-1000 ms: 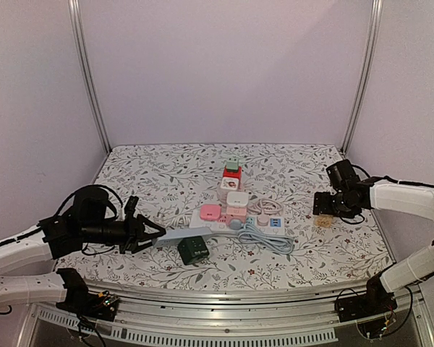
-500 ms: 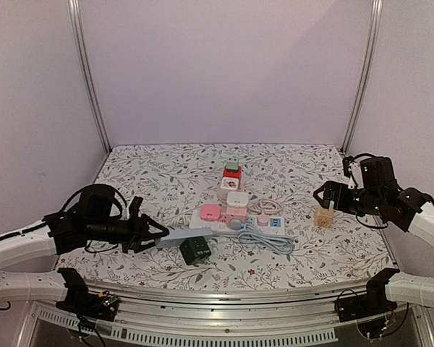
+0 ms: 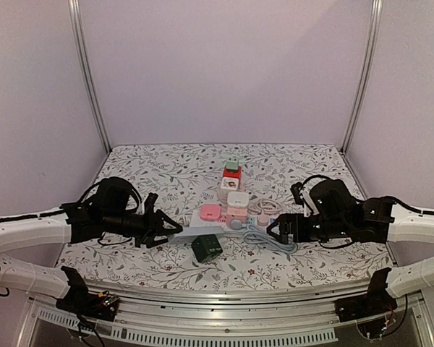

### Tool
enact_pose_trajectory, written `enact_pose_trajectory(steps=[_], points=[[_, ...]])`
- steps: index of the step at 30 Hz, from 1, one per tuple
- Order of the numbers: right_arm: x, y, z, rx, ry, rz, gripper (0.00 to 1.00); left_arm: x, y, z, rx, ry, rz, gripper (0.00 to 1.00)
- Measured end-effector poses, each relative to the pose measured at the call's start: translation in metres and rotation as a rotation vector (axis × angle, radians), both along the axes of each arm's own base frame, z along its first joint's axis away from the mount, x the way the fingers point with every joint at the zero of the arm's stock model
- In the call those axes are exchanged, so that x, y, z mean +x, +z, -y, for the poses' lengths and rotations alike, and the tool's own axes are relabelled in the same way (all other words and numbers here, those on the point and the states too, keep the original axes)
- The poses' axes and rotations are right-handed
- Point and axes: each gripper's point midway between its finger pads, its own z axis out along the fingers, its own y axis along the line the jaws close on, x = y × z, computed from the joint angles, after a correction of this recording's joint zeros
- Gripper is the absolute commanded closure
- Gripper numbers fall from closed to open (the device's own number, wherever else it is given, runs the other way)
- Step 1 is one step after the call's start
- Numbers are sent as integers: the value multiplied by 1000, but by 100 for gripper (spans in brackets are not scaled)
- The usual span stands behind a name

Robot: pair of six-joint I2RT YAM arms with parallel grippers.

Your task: Pull the plug off the socket

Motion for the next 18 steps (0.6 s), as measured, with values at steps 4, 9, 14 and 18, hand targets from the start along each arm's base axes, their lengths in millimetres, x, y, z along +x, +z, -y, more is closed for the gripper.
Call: enact_pose_trajectory(steps=[4,9,14,18], points=[[-9,-7,-42,9,59,-27,4,2,0,8,0,-16,-3,100],[-7,7,-103,56,127,-9,4,3,0,13,-1,-26,-2,100],[-10,-1,-142,70,177,-10,4,3,0,13,-2,-28,0,100],[-17,-21,-159,49,215,-40,5,2,1,13,-2,-32,5,100]])
